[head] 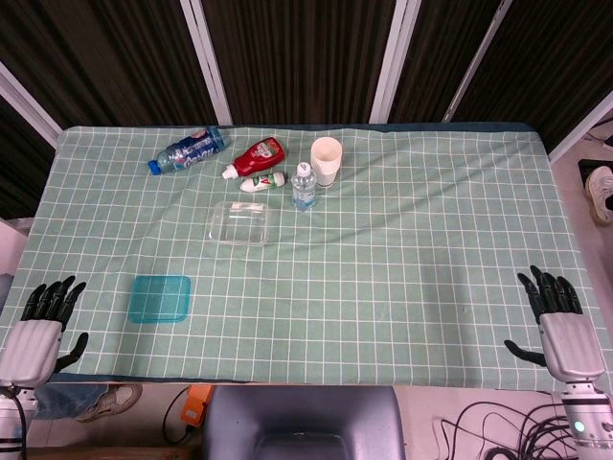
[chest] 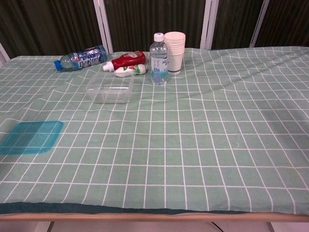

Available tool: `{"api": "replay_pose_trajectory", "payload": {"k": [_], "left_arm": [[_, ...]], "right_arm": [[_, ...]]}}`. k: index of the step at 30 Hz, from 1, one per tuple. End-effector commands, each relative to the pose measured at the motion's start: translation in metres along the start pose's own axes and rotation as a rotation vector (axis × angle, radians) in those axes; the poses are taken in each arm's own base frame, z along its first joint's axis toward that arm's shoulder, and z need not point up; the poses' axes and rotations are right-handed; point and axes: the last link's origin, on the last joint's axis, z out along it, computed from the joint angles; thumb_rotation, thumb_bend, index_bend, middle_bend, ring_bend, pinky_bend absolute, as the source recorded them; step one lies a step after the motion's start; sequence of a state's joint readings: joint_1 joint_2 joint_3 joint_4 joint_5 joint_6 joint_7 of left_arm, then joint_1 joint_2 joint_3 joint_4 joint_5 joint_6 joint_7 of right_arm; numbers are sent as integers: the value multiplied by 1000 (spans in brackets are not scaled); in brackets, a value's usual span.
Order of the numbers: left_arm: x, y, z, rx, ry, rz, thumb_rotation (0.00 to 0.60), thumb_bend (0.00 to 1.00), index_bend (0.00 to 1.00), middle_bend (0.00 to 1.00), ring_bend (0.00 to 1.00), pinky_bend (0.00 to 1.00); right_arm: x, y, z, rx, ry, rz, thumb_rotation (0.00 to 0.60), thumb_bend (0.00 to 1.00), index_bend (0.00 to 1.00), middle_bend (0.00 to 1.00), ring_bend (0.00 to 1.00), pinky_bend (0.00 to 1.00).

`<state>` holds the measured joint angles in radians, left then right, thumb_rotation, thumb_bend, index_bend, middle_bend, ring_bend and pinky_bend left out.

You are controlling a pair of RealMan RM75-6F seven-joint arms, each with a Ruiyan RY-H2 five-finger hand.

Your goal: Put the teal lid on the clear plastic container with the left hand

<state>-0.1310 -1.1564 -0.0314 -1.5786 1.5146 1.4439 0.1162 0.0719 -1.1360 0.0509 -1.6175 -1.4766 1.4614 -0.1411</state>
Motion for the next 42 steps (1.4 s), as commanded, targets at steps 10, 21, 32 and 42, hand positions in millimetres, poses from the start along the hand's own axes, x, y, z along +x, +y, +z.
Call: {"api": "replay_pose_trajectory", "payload": {"k": [10, 21, 32, 42], "left_arm": [[-5, 10, 9, -101, -53, -70, 600, 363, 0, 0, 0, 0], [-30, 42, 60, -347, -266, -147, 600, 291, 0, 0, 0, 0], [-63, 56, 100, -406, -381, -174, 600, 240, 0, 0, 0, 0], [-77, 50, 122, -378, -444, -199, 600, 237, 0, 0, 0, 0]], "right_arm": [[-3, -2, -1, 7, -11, -11, 600, 119, 0, 0, 0, 0], [-5, -6, 3, 10, -17, -10, 600, 118, 0, 0, 0, 0], [-4, -1, 3, -7, -23, -1, 600, 118, 0, 0, 0, 0], [-4, -1, 2, -9, -25, -3, 600, 118, 0, 0, 0, 0]]}}
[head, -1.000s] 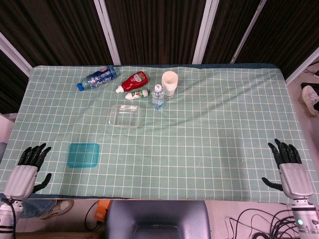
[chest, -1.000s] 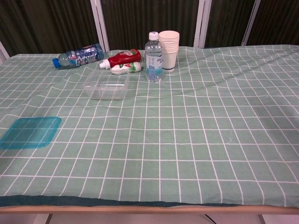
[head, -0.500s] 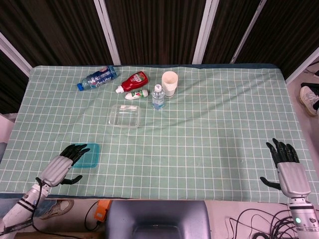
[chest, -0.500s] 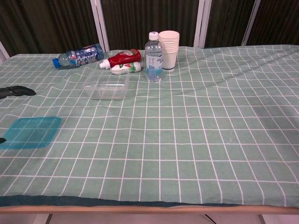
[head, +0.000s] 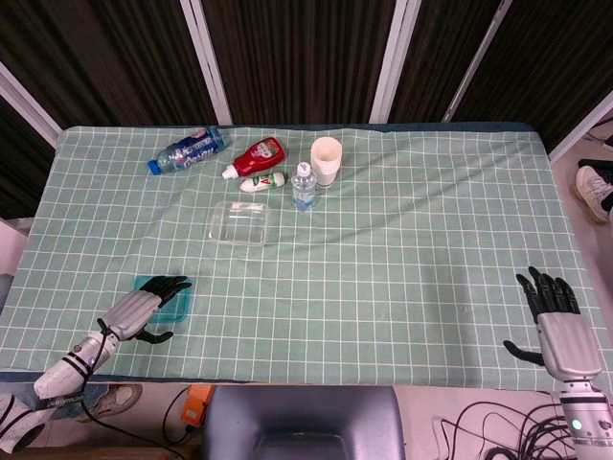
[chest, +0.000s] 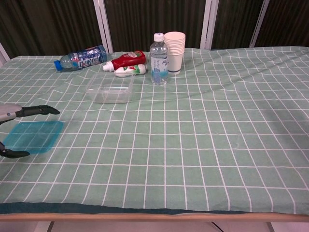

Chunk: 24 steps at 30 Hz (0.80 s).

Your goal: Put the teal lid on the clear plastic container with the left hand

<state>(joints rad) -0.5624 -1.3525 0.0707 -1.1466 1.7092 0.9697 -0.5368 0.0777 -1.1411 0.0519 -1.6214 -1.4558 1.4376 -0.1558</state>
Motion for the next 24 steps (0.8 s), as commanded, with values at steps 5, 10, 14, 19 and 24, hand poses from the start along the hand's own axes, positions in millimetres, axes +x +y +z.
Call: {"api": "replay_pose_trajectory", "payload": {"k": [5, 10, 14, 19, 24], "left_arm": [[0, -9, 13, 29, -16, -16, 600, 235, 0, 0, 0, 0], [-1, -14, 15, 46, -32, -27, 600, 237, 0, 0, 0, 0], [-3, -17, 16, 53, -41, -21, 600, 234, 0, 0, 0, 0], [0, -24, 21, 81, -40, 4, 600, 227, 0, 0, 0, 0], [-2, -29, 24, 106, -52, -2, 600, 225, 0, 0, 0, 0]], "right_arm": [[0, 0, 1, 5, -7, 2, 600, 118, 0, 0, 0, 0], [0, 0, 1, 5, -7, 3, 600, 118, 0, 0, 0, 0], [0, 0, 1, 2, -6, 3, 600, 118, 0, 0, 0, 0], [-2, -2, 2, 4, -15, -4, 600, 118, 0, 0, 0, 0], [-2, -1, 3, -1, -13, -3, 600, 119, 0, 0, 0, 0]]}}
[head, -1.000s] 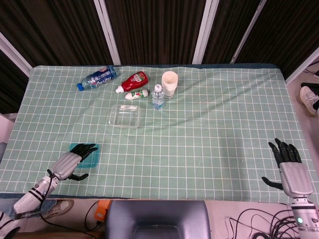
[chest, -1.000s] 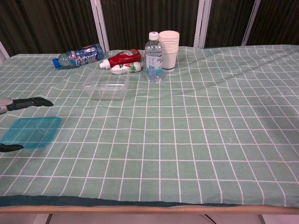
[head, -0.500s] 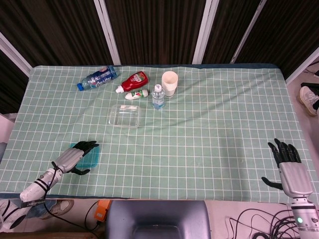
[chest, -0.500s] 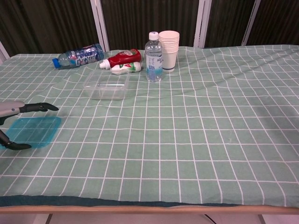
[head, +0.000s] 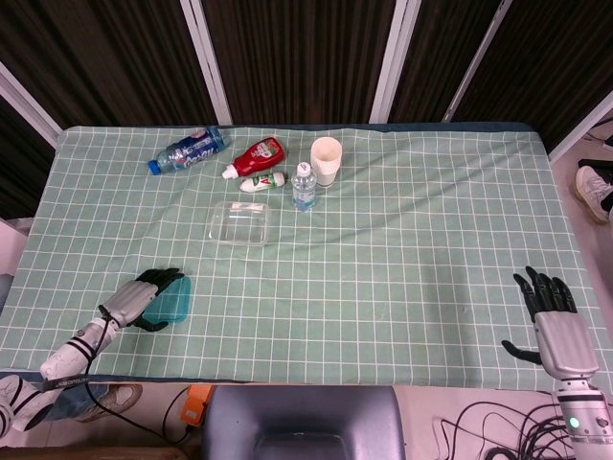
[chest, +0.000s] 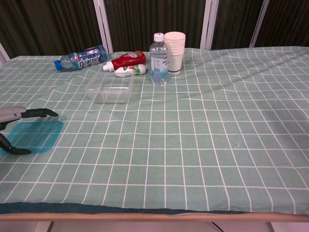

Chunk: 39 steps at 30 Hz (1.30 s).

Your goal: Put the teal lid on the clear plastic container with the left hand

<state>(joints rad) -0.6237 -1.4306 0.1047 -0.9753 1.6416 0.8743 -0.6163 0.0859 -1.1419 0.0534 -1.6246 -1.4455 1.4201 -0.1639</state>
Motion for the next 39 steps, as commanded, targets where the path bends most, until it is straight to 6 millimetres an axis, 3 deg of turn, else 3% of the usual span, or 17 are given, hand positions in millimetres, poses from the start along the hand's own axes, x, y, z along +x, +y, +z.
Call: {"api": "replay_pose_trajectory", "payload": {"k": [1, 23, 25, 27, 34, 39], "left_arm": [[-1, -2, 2, 9, -9, -4, 600, 225, 0, 0, 0, 0], [-6, -10, 3, 36, -48, -11, 600, 228, 0, 0, 0, 4], [-6, -11, 3, 34, -44, -14, 600, 233, 0, 0, 23, 74], [-5, -12, 3, 36, -40, -10, 600, 241, 0, 18, 109, 207], [-6, -14, 2, 49, -36, 8, 600, 263, 0, 319, 462, 555], [-7, -15, 2, 58, -35, 11, 600, 266, 0, 392, 538, 621]], "right_arm": [[0, 0, 0, -2, 1, 0, 600, 118, 0, 0, 0, 0], [-2, 0, 2, -8, -6, -7, 600, 119, 0, 0, 0, 0], [-2, -1, 2, -8, -5, -8, 600, 119, 0, 0, 0, 0], [-2, -1, 2, -8, -6, -9, 600, 118, 0, 0, 0, 0], [-2, -1, 1, -6, -6, -7, 600, 118, 0, 0, 0, 0], [-1, -1, 1, -8, -3, -6, 600, 118, 0, 0, 0, 0]]}}
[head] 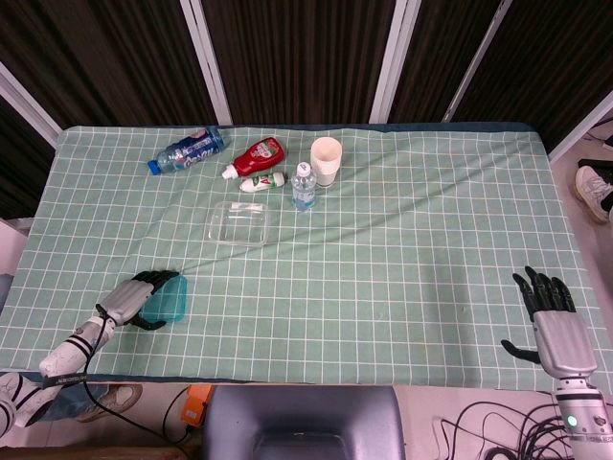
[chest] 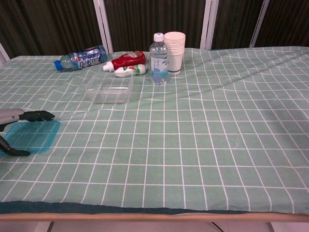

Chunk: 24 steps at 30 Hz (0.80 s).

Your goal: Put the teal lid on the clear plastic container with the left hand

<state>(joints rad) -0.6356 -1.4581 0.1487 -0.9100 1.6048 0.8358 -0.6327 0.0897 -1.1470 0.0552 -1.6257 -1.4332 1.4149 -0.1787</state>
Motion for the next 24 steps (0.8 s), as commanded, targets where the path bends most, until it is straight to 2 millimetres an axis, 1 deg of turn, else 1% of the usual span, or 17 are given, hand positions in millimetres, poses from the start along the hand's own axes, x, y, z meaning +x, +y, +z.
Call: {"api": "replay_pose_trajectory", "payload": {"k": [1, 5, 12, 15, 19, 21, 24], "left_arm": [[1, 0, 0, -2, 10, -2, 600, 266, 0, 398, 546, 627], [7, 3, -3, -26, 54, 3, 600, 267, 10, 441, 596, 667], [21, 8, -11, -55, 108, -11, 600, 270, 187, 572, 702, 756], [31, 12, -14, -69, 142, -13, 600, 271, 212, 587, 720, 768], [59, 27, -16, -110, 197, -21, 600, 269, 223, 597, 729, 772], [78, 41, -13, -134, 217, -21, 600, 270, 226, 602, 733, 775], [107, 66, -6, -163, 229, -18, 600, 270, 227, 604, 737, 777]], "right_arm": [[0, 0, 0, 0, 1, 0, 600, 118, 0, 0, 0, 0], [0, 0, 0, -1, -1, -1, 600, 118, 0, 0, 0, 0], [0, 0, 0, 1, -1, -1, 600, 118, 0, 0, 0, 0], [0, -1, -1, 4, -1, -1, 600, 118, 0, 0, 0, 0], [-2, -2, -1, 9, -7, -3, 600, 118, 0, 0, 0, 0], [-1, -2, -1, 11, -8, -2, 600, 118, 0, 0, 0, 0], [1, 0, -2, 9, -1, 5, 600, 118, 0, 0, 0, 0]]}}
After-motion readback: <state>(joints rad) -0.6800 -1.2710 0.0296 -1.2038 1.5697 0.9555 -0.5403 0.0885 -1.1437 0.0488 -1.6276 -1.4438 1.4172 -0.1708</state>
